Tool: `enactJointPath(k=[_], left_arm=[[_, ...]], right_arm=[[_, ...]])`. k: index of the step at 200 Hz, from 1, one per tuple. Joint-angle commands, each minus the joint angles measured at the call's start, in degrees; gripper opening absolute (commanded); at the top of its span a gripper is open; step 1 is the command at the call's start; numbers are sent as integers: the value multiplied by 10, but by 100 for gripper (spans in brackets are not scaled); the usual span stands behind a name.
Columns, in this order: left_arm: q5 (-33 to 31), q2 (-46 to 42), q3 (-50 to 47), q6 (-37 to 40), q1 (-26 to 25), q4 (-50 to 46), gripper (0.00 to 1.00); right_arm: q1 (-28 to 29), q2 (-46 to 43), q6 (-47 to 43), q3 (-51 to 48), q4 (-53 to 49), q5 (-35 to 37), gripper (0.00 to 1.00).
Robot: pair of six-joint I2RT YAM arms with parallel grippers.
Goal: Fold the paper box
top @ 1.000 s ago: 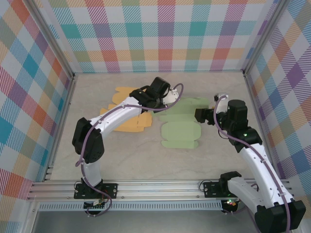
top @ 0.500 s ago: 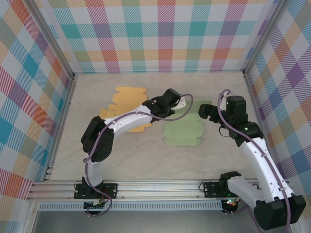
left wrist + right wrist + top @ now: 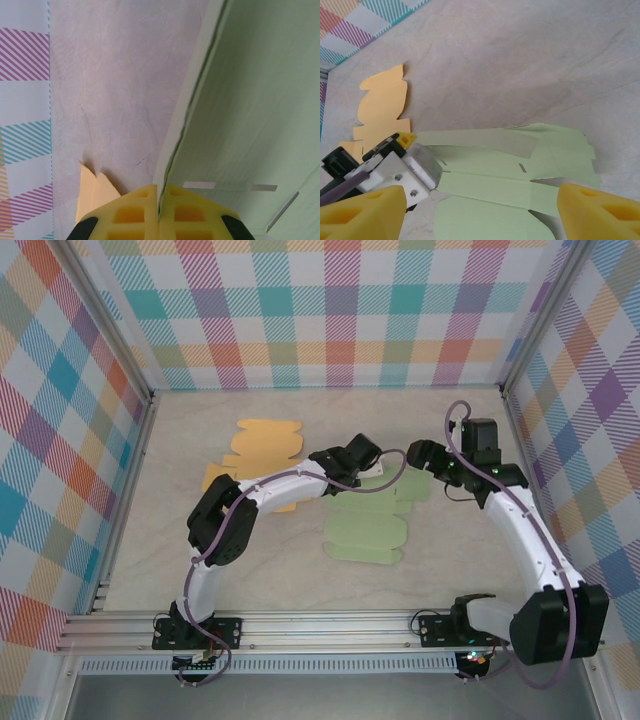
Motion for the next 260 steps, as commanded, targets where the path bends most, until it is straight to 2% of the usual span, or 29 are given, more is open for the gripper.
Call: enactJointPath(k=[1, 64, 99, 120, 163, 211, 260], left_arm=[[-14, 4, 11, 4, -2, 5, 0], [-29, -7, -12, 6, -3, 60, 0], [-38, -14, -24, 8, -3, 92, 0], [-43, -12, -28, 9, -3, 100, 0], [-52, -16, -38, 6, -3, 131, 0], [-75, -15, -49, -5, -6, 180, 0], [-119, -16, -61, -26, -12, 243, 0]], right_arm=[[-11, 34, 21, 28, 27, -34, 79], [-29, 151, 24, 83, 31, -89, 73], [-28, 201, 22, 105, 26, -120, 65], [-28, 211, 38, 99, 50, -151, 62], [-28, 227, 47, 94, 58, -156, 63], [-27, 244, 84, 78, 105, -202, 50], [-27, 271, 110, 75, 146, -245, 45]])
